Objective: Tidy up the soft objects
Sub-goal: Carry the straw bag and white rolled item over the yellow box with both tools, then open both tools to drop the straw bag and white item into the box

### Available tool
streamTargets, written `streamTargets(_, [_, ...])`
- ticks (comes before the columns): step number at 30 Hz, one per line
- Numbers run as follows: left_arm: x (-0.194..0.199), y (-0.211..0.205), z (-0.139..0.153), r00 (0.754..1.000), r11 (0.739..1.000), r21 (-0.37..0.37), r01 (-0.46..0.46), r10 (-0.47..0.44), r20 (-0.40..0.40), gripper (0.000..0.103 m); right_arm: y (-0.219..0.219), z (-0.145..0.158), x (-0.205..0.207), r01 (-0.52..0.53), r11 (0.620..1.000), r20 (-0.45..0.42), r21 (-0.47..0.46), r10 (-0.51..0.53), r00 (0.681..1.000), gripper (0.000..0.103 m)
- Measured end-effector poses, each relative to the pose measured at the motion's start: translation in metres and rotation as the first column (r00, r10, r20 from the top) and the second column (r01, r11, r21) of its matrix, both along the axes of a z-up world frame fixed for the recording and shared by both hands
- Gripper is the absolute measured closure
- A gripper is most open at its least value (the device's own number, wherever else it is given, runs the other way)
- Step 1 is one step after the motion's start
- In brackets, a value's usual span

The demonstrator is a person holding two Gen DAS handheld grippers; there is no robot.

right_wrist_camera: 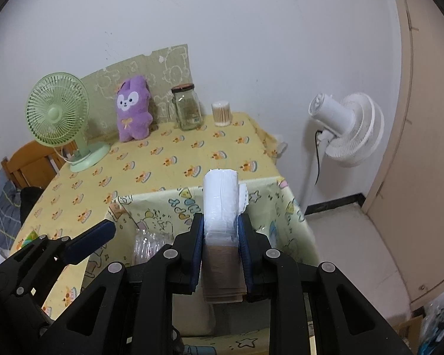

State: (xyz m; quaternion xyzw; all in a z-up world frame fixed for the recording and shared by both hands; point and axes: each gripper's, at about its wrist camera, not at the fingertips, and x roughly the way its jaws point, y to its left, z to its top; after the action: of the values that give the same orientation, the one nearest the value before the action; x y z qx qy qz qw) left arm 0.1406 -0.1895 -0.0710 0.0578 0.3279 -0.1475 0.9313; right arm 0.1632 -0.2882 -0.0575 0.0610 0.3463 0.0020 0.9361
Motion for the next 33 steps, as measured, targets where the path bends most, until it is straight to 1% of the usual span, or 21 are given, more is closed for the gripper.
streamTargets(4, [0.000,0.002,-0.002,1.000,1.000,0.009,-0.008,0.008,-0.004,0.032,0.002,-0.004,-0.001,-0.002,1.000,-0.004,0.009,0.002,1.000,0.076])
streamTargets(6, [0.000,0.004,-0.002,1.000,1.000,0.007,-0.014,0.014,-0.010,0.030,0.004,-0.005,-0.001,-0.005,1.000,-0.008,0.002,0.005,1.000,0.074])
streamTargets(7, [0.000,0.005,-0.002,1.000,1.000,0.006,-0.013,0.013,-0.013,0.028,0.005,-0.005,-0.002,-0.006,1.000,-0.010,-0.002,0.006,1.000,0.070])
streamTargets(8, [-0.001,0.005,-0.002,1.000,1.000,0.006,-0.013,0.013,-0.015,0.027,0.006,-0.005,-0.002,-0.008,1.000,-0.012,-0.004,0.008,1.000,0.060])
streamTargets(9, [-0.001,0.005,-0.002,1.000,1.000,0.009,-0.014,0.014,-0.016,0.027,0.006,-0.005,-0.003,-0.008,1.000,-0.012,-0.003,0.008,1.000,0.054])
streamTargets(10, [-0.003,0.006,-0.001,1.000,1.000,0.009,-0.010,0.010,-0.010,0.026,0.006,-0.004,-0.004,-0.005,1.000,-0.007,-0.001,0.005,1.000,0.040])
streamTargets(11, [-0.004,0.006,0.000,1.000,1.000,0.012,-0.010,0.010,-0.003,0.025,0.007,-0.004,-0.006,-0.003,1.000,0.002,0.003,0.003,1.000,0.034])
streamTargets(14, [-0.006,0.008,0.002,1.000,1.000,0.018,-0.011,0.011,0.004,0.023,0.007,-0.002,-0.009,-0.004,1.000,0.009,0.025,0.004,1.000,0.033])
streamTargets(16, [-0.007,0.010,0.004,1.000,1.000,0.016,-0.011,0.011,0.005,0.023,0.009,0.000,-0.010,-0.004,1.000,0.010,0.022,0.004,1.000,0.032])
streamTargets(20, [-0.010,0.014,0.008,1.000,1.000,0.010,-0.012,0.012,0.017,0.019,0.013,0.005,-0.014,-0.005,1.000,0.024,0.010,0.005,1.000,0.028])
streamTargets(27, [-0.018,0.024,0.018,0.999,1.000,-0.002,-0.013,0.013,0.039,0.018,0.022,0.016,-0.021,-0.001,1.000,0.038,0.002,0.001,0.999,0.028])
streamTargets(33, [-0.026,0.038,0.027,0.998,1.000,-0.011,-0.030,0.030,0.060,0.016,0.034,0.027,-0.029,-0.008,1.000,0.053,-0.001,0.008,0.999,0.027])
